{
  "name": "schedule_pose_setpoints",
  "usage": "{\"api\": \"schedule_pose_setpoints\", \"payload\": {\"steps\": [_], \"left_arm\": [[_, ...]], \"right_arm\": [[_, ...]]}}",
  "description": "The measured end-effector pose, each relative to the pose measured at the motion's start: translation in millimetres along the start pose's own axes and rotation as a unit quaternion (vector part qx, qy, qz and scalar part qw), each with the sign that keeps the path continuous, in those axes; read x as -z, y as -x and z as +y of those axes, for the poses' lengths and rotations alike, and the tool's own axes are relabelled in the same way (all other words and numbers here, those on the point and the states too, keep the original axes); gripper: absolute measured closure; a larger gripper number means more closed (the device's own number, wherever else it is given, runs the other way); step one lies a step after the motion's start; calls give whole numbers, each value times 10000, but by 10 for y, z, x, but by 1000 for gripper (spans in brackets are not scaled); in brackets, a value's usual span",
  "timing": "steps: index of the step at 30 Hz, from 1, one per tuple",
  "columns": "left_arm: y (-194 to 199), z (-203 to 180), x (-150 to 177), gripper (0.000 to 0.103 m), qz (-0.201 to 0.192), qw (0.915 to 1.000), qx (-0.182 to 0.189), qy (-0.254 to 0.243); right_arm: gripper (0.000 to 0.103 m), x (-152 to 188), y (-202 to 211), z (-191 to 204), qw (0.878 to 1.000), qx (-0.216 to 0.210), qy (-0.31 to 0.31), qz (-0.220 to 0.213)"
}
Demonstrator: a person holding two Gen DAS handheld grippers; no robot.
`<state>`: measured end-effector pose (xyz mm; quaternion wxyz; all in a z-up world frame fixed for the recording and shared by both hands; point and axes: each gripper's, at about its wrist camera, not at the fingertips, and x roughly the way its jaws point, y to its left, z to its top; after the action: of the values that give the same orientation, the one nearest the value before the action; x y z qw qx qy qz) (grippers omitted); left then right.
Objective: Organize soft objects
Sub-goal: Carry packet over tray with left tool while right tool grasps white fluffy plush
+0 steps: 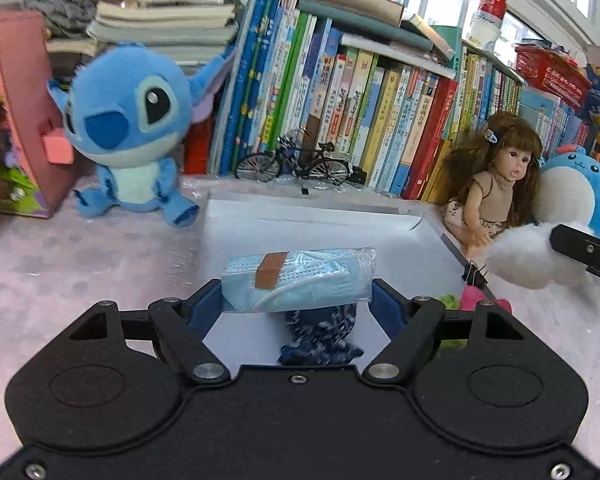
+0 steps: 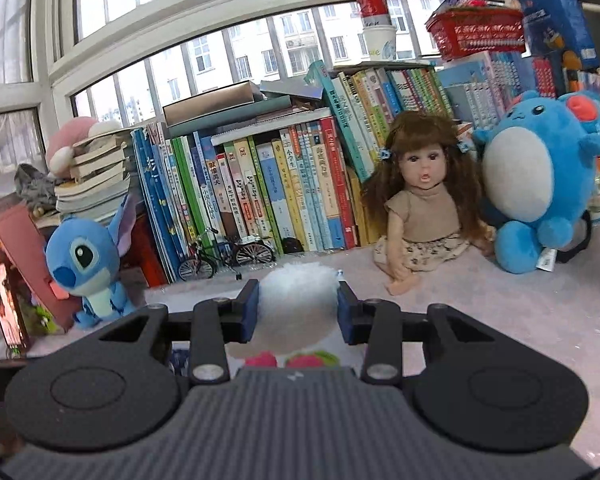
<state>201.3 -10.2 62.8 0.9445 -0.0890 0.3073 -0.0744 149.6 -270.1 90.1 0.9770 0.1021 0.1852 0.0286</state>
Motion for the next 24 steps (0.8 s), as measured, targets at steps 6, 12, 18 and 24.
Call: {"api": "schedule_pose_setpoints", "payload": {"steps": [6,12,18,24], "left_arm": [[-342,-44,-197,26,282,9994,40,171],[-658,-203,-313,26,318,9994,-84,-81],[-900,-262,-230,26,544,9982,-209,-160],[-980,-256,-163,26,591,9975,-303,-224]], "right_arm": [[59,-94,-377,59,9996,-52,-52,258],[59,-86,-750,39,9978,-89,-274,602],[59,18,-1004,-47,9942,-152,-550,910],[59,134,-1136,-36,9927,-148,-478,1100]]}}
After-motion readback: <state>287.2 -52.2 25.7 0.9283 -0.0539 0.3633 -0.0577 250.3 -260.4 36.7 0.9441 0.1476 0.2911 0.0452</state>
